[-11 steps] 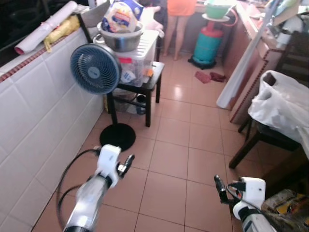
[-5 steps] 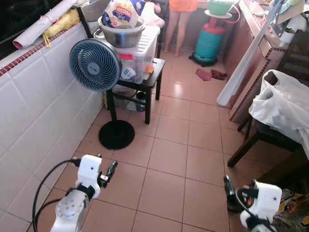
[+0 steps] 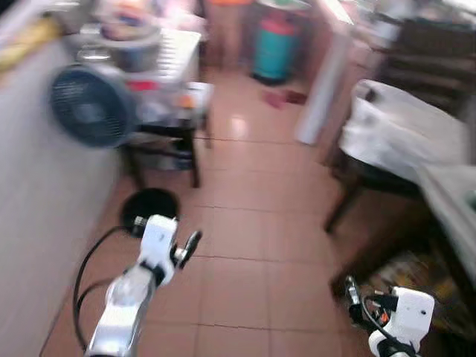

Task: Setting the table

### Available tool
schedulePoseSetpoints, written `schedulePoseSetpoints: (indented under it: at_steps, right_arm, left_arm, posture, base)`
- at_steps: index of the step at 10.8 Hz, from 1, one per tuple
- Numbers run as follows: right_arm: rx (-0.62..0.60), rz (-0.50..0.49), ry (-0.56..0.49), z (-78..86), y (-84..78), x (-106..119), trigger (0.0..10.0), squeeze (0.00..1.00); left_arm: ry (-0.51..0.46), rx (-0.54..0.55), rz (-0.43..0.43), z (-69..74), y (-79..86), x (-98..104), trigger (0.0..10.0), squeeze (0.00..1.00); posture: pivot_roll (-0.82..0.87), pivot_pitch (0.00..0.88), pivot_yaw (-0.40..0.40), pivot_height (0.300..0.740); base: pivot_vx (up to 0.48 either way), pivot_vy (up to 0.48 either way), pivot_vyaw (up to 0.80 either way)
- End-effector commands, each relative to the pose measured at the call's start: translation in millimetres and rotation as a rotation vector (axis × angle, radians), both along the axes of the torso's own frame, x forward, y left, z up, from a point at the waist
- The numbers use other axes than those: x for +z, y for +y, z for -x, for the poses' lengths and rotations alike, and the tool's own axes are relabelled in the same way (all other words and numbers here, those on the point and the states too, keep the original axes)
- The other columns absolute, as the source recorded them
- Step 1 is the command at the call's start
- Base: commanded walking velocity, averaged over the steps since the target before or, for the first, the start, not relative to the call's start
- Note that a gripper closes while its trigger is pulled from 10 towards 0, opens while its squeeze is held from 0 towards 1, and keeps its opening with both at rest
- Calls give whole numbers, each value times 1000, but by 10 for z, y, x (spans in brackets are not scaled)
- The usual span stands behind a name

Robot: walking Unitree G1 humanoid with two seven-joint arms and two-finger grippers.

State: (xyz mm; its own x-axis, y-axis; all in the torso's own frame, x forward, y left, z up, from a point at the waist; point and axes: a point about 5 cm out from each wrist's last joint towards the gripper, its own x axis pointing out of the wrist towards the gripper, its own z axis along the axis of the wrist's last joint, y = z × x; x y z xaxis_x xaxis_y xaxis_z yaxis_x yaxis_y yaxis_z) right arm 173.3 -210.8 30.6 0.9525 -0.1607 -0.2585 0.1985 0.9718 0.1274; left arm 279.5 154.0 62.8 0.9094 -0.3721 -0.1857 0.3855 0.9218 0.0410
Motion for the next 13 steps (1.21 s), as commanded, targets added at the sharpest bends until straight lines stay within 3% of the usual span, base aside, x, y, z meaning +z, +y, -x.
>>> schedulePoseSetpoints:
  at_steps: [1,7,9,13]
  right_arm:
    - [0,6,-13,-10,20,51,10000,0]
    - [-19,14,-37,-13,39,130,10000,0]
    - [-7,10,-56,-35,101,150,10000,0]
    - [-108,-36,-88,-34,214,69,10000,0]
  left_arm:
    - [-1,-13,6,0,-27,42,10000,0]
    - [-28,-109,5,36,-230,158,10000,0]
    - [-41,-158,-36,25,-287,201,10000,0]
    - [-49,-273,-106,-191,-368,290,10000,0]
  posture:
    - [107,81,-26,740]
    - [87,88,-31,740]
    - [89,85,-20,740]
    - [69,64,128,740]
  base:
    - [0,0,-763]
    - [0,0,-763]
    - [0,0,0]
    - [0,0,0]
